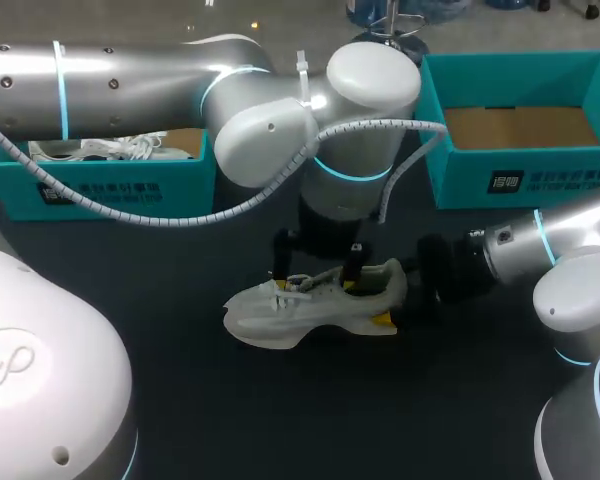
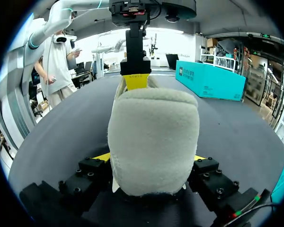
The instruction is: Take the shoe out of the shoebox, open the shoe tongue, remove and reinsert the insole, then place the shoe into the shoebox
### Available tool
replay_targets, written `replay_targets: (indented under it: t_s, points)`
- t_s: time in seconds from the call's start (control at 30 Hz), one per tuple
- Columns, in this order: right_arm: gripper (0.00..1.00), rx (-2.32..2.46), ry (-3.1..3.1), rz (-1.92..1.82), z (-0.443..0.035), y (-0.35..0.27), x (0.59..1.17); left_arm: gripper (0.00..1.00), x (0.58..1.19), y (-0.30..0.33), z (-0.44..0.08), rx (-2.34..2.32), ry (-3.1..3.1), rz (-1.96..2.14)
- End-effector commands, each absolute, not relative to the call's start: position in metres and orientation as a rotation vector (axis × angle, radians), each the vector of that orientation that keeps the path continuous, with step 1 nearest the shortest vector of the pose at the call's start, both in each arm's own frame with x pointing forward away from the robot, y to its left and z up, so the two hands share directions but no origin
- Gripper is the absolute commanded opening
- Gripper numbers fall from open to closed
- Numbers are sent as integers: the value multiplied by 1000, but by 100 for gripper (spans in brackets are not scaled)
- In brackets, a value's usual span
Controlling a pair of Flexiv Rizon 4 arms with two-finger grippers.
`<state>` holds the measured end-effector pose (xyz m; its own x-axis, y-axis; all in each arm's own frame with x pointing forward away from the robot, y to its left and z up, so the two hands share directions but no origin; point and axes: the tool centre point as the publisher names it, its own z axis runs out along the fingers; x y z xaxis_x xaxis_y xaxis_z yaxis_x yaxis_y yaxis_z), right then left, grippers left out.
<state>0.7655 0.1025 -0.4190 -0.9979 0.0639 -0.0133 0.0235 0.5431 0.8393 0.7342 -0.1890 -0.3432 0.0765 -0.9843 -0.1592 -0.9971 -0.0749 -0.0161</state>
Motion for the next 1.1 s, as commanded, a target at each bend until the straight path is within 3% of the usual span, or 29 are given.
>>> replay_targets:
  t_s: [0.03,0.1,0.17,0.2,0.27,0.3,0.43,0.53,1.1]
  points:
    - [0,79,2725,1474,-420,105,765,100,731,-171,-338,-2260,2065,119]
    - [0,79,2725,1474,-420,105,765,95,731,-170,-336,-2274,2071,110]
    - [0,79,2725,1474,-420,105,765,81,731,-169,-334,-2283,2081,101]
    - [0,79,2725,1474,-420,105,765,65,731,-169,-332,-2295,2091,95]
    - [0,79,2725,1474,-420,105,765,45,730,-171,-329,-2305,2116,88]
    - [0,79,2725,1474,-420,105,765,41,730,-172,-328,-2314,2122,75]
    - [0,79,2725,1474,-420,105,765,11,727,-177,-323,-2318,2181,59]
    - [0,79,2725,1474,-420,105,765,0,727,-180,-320,-2334,2230,48]
    - [0,79,2725,1474,-420,105,765,0,715,-159,-284,-2395,2321,-102]
